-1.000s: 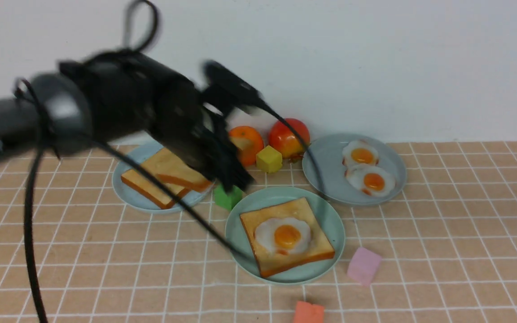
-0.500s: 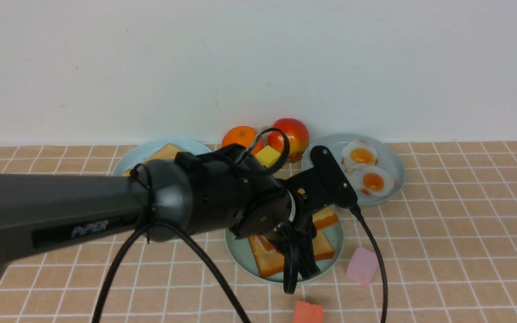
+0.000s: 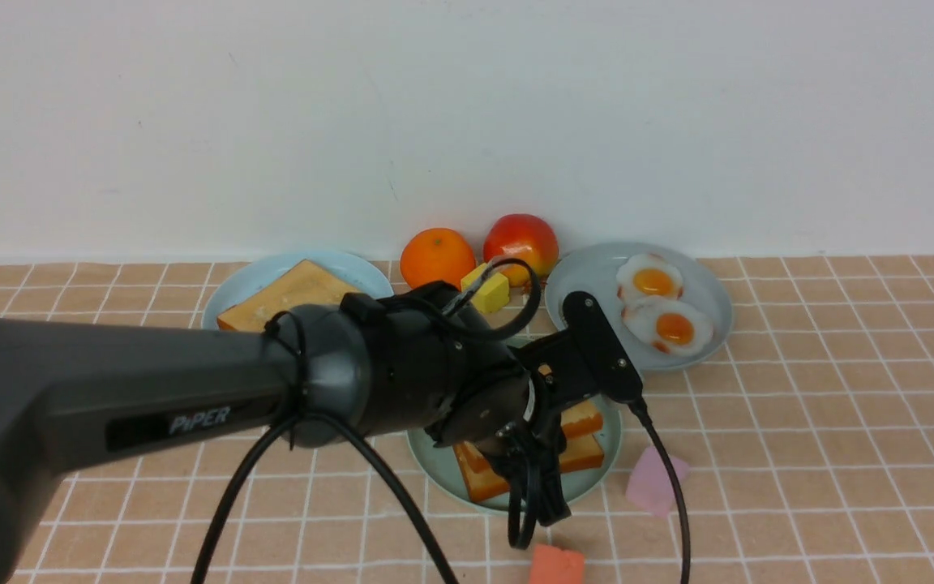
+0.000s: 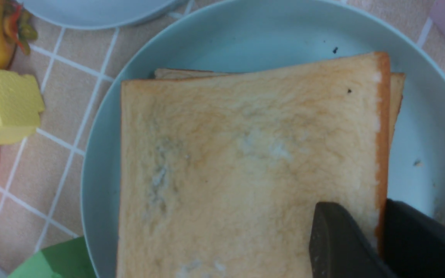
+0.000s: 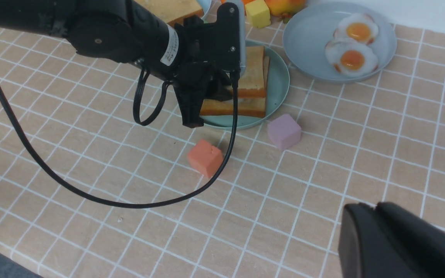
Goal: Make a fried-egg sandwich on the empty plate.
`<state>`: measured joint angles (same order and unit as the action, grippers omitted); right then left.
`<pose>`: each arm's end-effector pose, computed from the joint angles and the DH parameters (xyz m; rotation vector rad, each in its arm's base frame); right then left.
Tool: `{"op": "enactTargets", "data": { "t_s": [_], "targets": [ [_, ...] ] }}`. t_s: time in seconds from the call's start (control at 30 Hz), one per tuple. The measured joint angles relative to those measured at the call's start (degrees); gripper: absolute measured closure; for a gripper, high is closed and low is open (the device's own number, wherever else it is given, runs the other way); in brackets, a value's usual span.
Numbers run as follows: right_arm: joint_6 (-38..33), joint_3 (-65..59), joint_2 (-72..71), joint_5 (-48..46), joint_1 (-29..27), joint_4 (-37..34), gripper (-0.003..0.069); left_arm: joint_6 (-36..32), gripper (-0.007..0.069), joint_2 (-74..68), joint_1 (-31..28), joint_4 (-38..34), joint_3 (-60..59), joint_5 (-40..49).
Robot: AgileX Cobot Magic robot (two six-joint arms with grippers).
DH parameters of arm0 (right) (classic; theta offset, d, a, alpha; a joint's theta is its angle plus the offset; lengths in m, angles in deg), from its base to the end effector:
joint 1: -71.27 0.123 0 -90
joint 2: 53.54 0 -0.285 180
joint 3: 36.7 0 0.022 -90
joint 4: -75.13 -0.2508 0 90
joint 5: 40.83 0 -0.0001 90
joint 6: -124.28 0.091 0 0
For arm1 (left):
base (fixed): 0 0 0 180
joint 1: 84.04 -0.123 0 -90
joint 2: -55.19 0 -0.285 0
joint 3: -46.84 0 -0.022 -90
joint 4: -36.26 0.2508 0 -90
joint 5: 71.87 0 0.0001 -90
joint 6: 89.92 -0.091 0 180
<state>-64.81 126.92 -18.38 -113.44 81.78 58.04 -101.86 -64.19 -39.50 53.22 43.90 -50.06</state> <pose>0.0175 0.0292 0.4122 -0.4317 2.1068 0.3735 0.3046 -0.2858 0.1833 1.4337 2.0391 0.0132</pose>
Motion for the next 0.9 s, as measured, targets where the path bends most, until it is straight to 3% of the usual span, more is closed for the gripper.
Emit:
{"op": "enactTargets", "data": {
  "t_s": [0.2, 0.37, 0.57, 0.77, 0.87, 0.9],
  "targets": [
    [0.07, 0.0, 0.0, 0.0, 0.0, 0.0, 0.0595, 0.0, 0.0466, 0.0, 0.0, 0.0, 0.0, 0.65],
    [0.07, 0.0, 0.0, 0.0, 0.0, 0.0, 0.0593, 0.05, 0.0351, 0.0, 0.06, -0.66, 0.0, 0.97],
    [0.07, 0.0, 0.0, 0.0, 0.0, 0.0, 0.0587, 0.05, 0.0292, 0.53, 0.06, -4.03, 0.0, 1.19],
    [0.07, 0.0, 0.0, 0.0, 0.0, 0.0, 0.0582, 0.11, 0.0295, 6.7, 0.66, -8.71, -0.07, 3.22],
    [0.36, 0.0, 0.0, 0.0, 0.0, 0.0, 0.058, 0.44, 0.0331, 12.49, 1.75, -9.95, -0.07, 4.25],
    [1.0, 0.0, 0.0, 0.0, 0.0, 0.0, 0.058, 1.48, 0.0376, 17.27, 3.1, -10.83, -0.07, 5.38]
  ]
}}
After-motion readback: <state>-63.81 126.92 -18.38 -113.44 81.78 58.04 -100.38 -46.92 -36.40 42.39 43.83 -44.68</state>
